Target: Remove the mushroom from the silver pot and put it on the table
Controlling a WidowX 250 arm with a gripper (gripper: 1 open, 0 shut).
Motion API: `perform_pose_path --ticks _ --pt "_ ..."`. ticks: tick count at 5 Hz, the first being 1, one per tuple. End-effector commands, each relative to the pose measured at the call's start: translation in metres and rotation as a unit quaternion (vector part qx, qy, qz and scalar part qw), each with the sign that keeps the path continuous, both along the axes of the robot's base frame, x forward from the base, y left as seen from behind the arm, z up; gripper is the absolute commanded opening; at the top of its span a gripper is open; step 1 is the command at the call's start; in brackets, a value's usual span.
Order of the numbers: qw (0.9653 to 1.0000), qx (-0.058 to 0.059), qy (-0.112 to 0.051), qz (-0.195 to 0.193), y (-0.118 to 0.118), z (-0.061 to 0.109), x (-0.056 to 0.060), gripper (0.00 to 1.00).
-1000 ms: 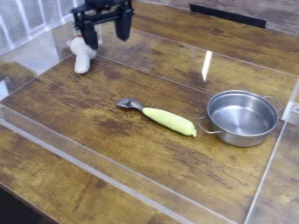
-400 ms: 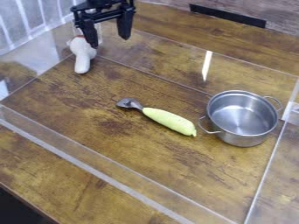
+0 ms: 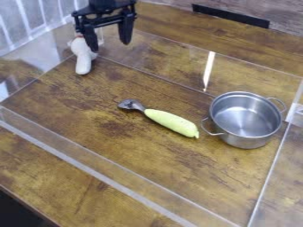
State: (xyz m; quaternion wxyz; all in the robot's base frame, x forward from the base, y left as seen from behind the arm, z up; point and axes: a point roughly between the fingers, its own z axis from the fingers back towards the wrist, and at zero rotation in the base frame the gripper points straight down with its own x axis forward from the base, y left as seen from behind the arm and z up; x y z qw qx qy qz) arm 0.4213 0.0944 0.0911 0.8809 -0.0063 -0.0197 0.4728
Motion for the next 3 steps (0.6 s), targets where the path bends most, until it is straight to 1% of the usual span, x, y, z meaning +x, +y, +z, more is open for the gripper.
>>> perform_pose_path --ticks 1,2,3 --pt "0.9992 0.014 -0.037 -0.007 0.0125 0.0254 0.0027 1.0" --pt "0.999 0.016 -0.038 -0.019 0.015 0.0248 0.0015 1.0" --pt "0.9991 0.019 -0.037 -0.005 0.0209 0.029 0.0023 0.0"
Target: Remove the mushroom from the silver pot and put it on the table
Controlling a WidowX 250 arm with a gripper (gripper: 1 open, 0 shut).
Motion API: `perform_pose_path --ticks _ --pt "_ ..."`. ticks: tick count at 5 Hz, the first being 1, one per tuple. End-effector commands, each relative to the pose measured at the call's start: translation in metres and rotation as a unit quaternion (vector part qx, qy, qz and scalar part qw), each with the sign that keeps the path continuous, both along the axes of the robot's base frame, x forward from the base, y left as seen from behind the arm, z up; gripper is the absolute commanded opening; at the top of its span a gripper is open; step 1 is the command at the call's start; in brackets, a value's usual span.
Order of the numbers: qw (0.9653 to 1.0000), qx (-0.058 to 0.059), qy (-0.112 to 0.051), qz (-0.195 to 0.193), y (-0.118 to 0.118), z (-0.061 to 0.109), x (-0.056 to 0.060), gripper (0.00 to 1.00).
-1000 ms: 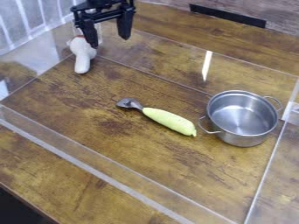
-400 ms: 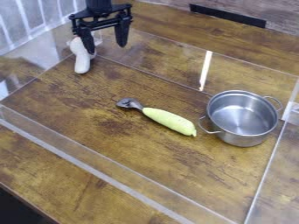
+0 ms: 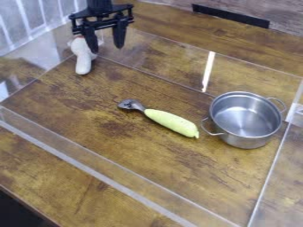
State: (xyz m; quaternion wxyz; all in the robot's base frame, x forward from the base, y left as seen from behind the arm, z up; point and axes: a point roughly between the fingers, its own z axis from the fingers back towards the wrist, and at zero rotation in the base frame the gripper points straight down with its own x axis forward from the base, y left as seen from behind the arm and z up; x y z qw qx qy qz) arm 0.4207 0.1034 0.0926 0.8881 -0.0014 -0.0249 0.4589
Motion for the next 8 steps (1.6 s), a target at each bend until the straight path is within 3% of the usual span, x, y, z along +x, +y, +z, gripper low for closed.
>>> perform_pose_path --ticks 1,5,7,8 --pt "0.9991 0.014 -0.033 0.024 0.018 0.028 0.004 0.0" --pt "0.9991 0.022 -0.029 0.023 -0.008 0.07 -0.006 0.0" --pt "0.9987 0.023 -0.025 -0.038 -0.015 0.098 -0.02 0.0" --pt "0.998 0.015 -0.022 -0.058 -0.018 0.099 -0.028 0.0"
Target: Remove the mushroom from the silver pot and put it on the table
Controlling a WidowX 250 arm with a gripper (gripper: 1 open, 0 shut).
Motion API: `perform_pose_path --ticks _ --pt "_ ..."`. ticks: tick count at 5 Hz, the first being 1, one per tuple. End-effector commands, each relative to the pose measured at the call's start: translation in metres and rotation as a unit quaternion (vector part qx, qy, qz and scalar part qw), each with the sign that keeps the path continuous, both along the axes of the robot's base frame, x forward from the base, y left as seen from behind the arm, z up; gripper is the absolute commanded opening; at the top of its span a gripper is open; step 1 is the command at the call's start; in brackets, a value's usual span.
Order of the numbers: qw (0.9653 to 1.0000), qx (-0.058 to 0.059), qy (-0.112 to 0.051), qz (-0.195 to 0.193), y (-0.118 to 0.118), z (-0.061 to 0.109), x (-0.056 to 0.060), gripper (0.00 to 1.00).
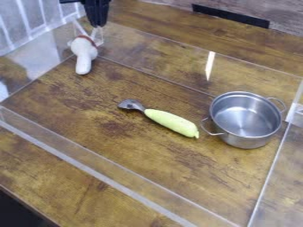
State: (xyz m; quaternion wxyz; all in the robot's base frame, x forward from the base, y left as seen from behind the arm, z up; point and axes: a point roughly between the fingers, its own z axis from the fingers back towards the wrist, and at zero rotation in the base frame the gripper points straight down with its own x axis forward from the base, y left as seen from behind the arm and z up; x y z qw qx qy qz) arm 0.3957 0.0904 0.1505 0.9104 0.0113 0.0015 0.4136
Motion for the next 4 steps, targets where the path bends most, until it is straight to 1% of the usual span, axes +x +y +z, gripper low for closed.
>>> perform_pose_path --ticks 1,2,3,4 --pt "0.9984 0.0 -0.053 -0.02 -0.007 0.027 0.001 0.0" --pt "0.998 -0.018 -0.054 -0.029 -0.006 0.016 0.005 0.0" --pt "0.9981 -0.027 -0.053 -0.015 -0.003 0.005 0.003 0.0" --pt "0.9985 -0.024 -0.047 0.012 0.01 -0.016 0.003 1.0"
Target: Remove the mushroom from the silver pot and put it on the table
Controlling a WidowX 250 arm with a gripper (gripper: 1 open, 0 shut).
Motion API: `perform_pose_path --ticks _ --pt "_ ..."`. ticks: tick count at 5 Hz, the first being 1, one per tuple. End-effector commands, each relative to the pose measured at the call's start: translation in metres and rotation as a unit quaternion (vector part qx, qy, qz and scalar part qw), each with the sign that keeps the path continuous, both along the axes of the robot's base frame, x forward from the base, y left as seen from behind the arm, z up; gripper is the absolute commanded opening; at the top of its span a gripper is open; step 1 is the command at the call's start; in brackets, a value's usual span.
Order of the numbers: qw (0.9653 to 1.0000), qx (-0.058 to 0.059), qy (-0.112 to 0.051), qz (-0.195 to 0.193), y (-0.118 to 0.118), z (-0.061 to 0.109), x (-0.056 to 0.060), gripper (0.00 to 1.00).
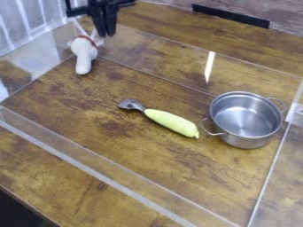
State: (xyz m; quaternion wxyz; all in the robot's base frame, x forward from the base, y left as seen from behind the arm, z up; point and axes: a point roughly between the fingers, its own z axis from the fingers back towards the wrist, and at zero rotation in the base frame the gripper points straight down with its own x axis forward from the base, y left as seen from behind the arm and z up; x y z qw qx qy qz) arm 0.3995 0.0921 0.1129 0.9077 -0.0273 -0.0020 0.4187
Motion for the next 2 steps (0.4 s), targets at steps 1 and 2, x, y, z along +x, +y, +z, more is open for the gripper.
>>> perform_pose_path --ticks 1,2 --pt "0.9989 0.012 -0.023 0.038 0.0213 0.0016 0.0002 1.0" --pt "0.9971 0.014 -0.017 0.072 0.0272 -0.0037 0.0033 1.0"
